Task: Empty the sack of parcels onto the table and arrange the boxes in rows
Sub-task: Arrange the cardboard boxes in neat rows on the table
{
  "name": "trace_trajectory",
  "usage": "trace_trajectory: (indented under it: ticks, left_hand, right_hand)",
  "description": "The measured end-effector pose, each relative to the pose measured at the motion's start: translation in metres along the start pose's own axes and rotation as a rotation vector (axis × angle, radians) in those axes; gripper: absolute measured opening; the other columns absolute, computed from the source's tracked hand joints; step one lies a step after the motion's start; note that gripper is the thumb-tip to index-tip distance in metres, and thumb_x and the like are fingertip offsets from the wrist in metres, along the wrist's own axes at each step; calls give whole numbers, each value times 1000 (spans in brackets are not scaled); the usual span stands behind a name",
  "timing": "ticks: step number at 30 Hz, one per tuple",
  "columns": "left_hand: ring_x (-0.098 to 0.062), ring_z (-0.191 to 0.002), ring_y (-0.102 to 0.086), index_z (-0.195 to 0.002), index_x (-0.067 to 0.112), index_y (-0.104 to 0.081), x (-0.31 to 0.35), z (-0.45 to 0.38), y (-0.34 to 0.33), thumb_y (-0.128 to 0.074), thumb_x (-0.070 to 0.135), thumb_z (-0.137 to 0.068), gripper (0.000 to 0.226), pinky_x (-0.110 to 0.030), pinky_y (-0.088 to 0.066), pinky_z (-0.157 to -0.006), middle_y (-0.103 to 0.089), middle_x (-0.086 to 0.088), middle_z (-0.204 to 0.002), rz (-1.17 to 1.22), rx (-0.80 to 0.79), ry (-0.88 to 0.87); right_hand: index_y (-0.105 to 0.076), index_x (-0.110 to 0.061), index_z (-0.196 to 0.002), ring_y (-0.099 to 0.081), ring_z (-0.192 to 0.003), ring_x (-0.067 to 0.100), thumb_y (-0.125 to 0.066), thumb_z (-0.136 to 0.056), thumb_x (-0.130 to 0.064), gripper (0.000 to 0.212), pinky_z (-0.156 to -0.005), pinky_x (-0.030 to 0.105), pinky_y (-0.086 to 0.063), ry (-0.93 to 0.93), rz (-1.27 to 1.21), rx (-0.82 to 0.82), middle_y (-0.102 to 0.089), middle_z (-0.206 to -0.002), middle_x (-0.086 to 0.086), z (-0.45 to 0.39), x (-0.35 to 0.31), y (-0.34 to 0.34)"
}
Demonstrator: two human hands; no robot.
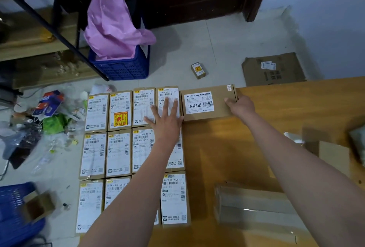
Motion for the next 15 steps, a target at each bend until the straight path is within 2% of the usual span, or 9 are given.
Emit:
trace_trajectory:
  ticks: [3,5,7,9,12,13,15]
  left_hand:
    - [-45,-149,6,-156,40,-1,-2,1,5,-31,55,-101,64,-72,-6,-112,5,7,-165,-11,9,-3]
    - [-47,-148,3,-156,39,-4,-2,2,14,-31,56,-100,64,-68,-6,-116,3,5,-166,-1,22,7]
    - [-46,-148,4,-156,35,-9,4,8,24,-32,51,-102,61,-63,-3,-118,2,3,-166,24,66,-9]
    - [-43,-150,0,-155,30,-18,19,20,33,-35,45,-103,57,-59,-3,-120,-5,1,-166,77,118,-65]
    - [-39,-145,-22,-150,23,-34,50,48,39,-42,32,-102,49,-53,-22,-119,-28,-6,-159,212,121,-157]
    - [-36,-139,-35,-147,20,-41,61,57,41,-43,29,-102,45,-48,-32,-114,-38,-9,-153,301,93,-188]
    - [-30,-114,-57,-137,15,-53,80,76,42,-43,28,-103,38,-35,-47,-93,-58,-13,-133,487,-56,-196]
  right_hand:
    - [-55,-6,-132,-55,-121,33,-53,-97,-44,52,-95,37,-46,-9,68,-57,-58,-133,13,9,-6,6]
    - [-43,-2,-141,-50,-126,33,-48,-99,-43,59,-99,38,-44,-4,124,-55,-53,-139,15,18,-10,19]
    - [-27,0,-149,-47,-130,34,-48,-100,-40,66,-98,37,-43,6,170,-33,-49,-142,17,29,-11,36]
    - [-24,-1,-150,-48,-127,34,-49,-99,-37,67,-93,36,-43,24,190,-43,-49,-139,17,39,-9,51]
    - [-36,2,-143,-54,-112,32,-51,-98,-37,62,-86,34,-43,0,254,-116,-55,-126,18,64,-1,68]
    - [-38,3,-141,-56,-108,32,-50,-98,-38,60,-86,34,-45,-10,290,-155,-56,-126,18,72,2,71]
    - [-38,-1,-143,-59,-104,32,-48,-99,-42,61,-89,38,-51,-48,354,-248,-54,-133,17,95,7,78]
Point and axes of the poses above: each hand's wrist, its own z-axis away from the middle knuckle, its own y-axis out of the back of the hand, x = y × z, the point moved 7 cm from there along -z, towards the middle knuckle
